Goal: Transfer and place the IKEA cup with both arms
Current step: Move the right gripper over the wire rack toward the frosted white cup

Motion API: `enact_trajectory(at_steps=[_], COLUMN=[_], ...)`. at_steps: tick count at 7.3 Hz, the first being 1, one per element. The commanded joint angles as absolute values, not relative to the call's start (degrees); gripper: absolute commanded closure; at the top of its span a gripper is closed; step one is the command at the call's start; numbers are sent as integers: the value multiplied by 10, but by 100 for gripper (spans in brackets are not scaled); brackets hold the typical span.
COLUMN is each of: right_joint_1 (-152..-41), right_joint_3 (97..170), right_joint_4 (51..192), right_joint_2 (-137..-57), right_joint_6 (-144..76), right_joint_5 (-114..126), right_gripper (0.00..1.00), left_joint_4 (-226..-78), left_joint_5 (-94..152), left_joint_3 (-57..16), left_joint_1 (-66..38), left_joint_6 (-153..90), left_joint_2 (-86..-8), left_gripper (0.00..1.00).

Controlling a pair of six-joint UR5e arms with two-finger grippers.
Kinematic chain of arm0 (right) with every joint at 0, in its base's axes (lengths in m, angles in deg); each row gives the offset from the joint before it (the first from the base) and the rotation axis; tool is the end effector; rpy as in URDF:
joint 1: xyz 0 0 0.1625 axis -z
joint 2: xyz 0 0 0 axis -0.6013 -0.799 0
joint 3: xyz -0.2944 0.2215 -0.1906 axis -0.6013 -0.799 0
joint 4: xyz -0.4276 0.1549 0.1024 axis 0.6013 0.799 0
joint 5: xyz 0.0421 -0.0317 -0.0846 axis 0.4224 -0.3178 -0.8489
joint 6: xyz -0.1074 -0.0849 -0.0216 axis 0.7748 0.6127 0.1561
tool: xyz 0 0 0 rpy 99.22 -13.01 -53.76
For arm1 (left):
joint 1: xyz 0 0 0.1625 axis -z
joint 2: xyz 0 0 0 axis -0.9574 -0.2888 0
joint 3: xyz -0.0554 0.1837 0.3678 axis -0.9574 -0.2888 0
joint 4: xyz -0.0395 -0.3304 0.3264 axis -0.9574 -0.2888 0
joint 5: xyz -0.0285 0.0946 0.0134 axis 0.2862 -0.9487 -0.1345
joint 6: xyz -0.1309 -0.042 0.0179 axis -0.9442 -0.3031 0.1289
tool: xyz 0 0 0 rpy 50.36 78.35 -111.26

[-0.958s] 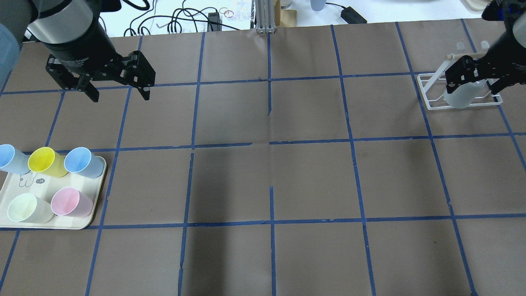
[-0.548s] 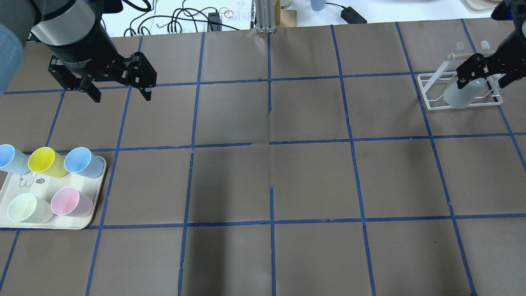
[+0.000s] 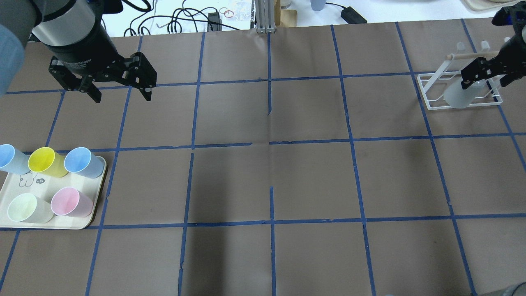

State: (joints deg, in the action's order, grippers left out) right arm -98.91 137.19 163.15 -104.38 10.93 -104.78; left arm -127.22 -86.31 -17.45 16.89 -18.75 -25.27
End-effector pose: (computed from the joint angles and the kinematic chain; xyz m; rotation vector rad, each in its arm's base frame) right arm -0.1748 -0.6240 0.2948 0.0168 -3.1000 0.2318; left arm -0.1250 -0.5340 0.4758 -0.0511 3.0753 -0.0645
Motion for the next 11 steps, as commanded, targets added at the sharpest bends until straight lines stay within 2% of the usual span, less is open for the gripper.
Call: enact_trajectory(at_steps=[1,9,11], right_joint_1=[-987,-984,-984], right_joint_3=[1359,1340,1340], right_joint_4=[1648,1688,1688], right_joint_2=[-1013,-963,-958], right_joint_6=[123,159,159], right_joint_5=[-1017,-1016,-1014], right_gripper=[0,0,5], left_joint_4=[-1272,-1272,-1272], left_joint_5=[-863,-863,-863], left_joint_3=[-175,-177,-177], left_joint_1=[169,169,169], left_joint_6=[-188,-188,-188], left_joint_2=[-253,-251,-250], left_gripper=[0,0,0])
